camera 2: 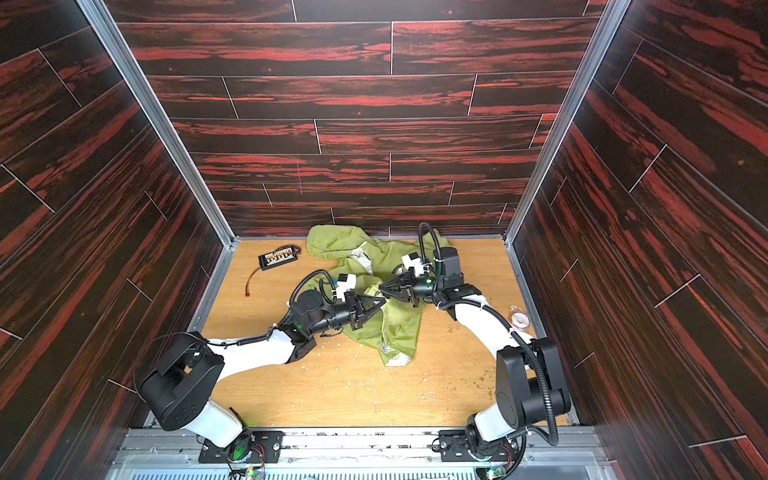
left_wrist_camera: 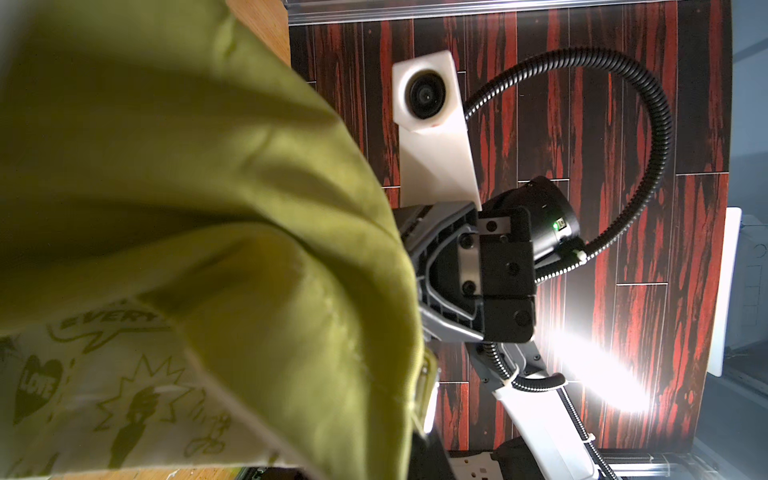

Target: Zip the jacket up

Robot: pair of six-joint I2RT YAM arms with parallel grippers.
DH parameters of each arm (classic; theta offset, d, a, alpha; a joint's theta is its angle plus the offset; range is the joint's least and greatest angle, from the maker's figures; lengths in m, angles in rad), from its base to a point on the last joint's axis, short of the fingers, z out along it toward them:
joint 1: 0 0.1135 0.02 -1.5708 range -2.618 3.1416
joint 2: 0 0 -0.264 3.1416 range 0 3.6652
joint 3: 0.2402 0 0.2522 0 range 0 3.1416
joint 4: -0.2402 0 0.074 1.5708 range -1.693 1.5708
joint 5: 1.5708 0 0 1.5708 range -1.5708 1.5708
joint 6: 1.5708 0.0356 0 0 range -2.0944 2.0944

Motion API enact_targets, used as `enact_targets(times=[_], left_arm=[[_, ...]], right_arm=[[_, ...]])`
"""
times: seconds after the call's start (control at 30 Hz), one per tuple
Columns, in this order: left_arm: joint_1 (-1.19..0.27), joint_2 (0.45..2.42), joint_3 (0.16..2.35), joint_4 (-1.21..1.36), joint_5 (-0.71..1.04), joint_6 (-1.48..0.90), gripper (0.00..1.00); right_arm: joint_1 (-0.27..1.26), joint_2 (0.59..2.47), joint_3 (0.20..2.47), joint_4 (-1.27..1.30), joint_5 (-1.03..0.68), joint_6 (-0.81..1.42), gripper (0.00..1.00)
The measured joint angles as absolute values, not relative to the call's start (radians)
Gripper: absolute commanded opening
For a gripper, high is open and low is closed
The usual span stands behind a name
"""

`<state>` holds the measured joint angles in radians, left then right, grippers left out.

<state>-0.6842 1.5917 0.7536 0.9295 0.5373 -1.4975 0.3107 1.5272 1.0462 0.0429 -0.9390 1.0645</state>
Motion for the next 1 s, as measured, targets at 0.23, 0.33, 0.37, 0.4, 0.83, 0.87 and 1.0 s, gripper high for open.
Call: enact_targets(times=[0.23, 0.33, 0.37, 0.4, 0.83, 0.87, 1.0], left_arm=[[-0.686, 1.591, 0.754, 0.921, 0.536, -1.491, 0.00], [-0.689, 1.594, 0.754, 0.916, 0.543, -1.492, 0.00], [-0.690, 1.597, 0.754, 0.916, 0.544, -1.492, 0.00], [-0.690, 1.599, 0.754, 0.916, 0.545, -1.492, 0.00], [-0.686, 1.604, 0.758, 0.958, 0.541, -1.493, 0.00], [-0.686, 1.604, 0.759, 0.960, 0.541, -1.492, 0.00], [-0.684, 1.605, 0.760, 0.957, 0.540, -1.493, 0.00]], right_arm=[[0.313, 1.520, 1.024, 0.068, -0.935, 1.071, 0.00], [0.312, 1.504, 0.982, 0.117, -0.929, 1.102, 0.00], [0.311, 1.499, 0.969, 0.134, -0.925, 1.112, 0.00], [0.310, 1.496, 0.960, 0.146, -0.924, 1.122, 0.00], [0.309, 1.490, 0.920, 0.331, -0.933, 1.285, 0.11], [0.309, 1.490, 0.920, 0.338, -0.934, 1.292, 0.11], [0.308, 1.490, 0.920, 0.366, -0.937, 1.313, 0.13]])
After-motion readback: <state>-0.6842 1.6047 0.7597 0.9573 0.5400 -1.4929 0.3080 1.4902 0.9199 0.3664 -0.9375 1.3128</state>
